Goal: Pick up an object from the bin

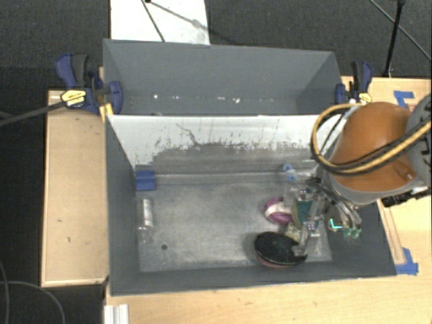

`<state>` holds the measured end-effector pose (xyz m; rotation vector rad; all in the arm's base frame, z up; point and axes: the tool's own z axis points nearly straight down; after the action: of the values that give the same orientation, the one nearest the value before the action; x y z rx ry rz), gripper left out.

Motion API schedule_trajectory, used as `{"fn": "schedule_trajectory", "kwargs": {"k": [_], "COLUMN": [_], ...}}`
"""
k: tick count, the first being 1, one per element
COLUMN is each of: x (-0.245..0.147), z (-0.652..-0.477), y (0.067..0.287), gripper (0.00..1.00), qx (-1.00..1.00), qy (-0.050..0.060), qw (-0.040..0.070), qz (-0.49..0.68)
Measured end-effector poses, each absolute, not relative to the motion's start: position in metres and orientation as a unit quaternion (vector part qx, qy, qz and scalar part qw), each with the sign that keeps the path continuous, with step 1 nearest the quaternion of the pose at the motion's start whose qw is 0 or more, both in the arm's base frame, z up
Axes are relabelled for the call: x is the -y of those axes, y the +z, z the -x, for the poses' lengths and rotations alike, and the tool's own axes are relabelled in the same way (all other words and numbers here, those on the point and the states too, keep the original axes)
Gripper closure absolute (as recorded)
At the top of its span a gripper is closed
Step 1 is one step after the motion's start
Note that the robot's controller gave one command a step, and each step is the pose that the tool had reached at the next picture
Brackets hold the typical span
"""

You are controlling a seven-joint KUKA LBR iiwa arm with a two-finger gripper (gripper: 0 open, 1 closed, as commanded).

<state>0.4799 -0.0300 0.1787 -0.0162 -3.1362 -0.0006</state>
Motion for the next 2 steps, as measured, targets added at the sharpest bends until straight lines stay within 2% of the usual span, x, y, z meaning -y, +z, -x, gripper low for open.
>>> {"fn": "schedule_trajectory", "kwargs": {"k": [1,2], "x": [0.006,0.005], "z": [-0.486,-0.482], "y": [0.085,0.072], "gripper": [0.00,0.00], "qx": [0.992,0.923], "qy": [0.000,-0.001], "qw": [0.004,0.002], "qz": [-0.127,-0.385]}}
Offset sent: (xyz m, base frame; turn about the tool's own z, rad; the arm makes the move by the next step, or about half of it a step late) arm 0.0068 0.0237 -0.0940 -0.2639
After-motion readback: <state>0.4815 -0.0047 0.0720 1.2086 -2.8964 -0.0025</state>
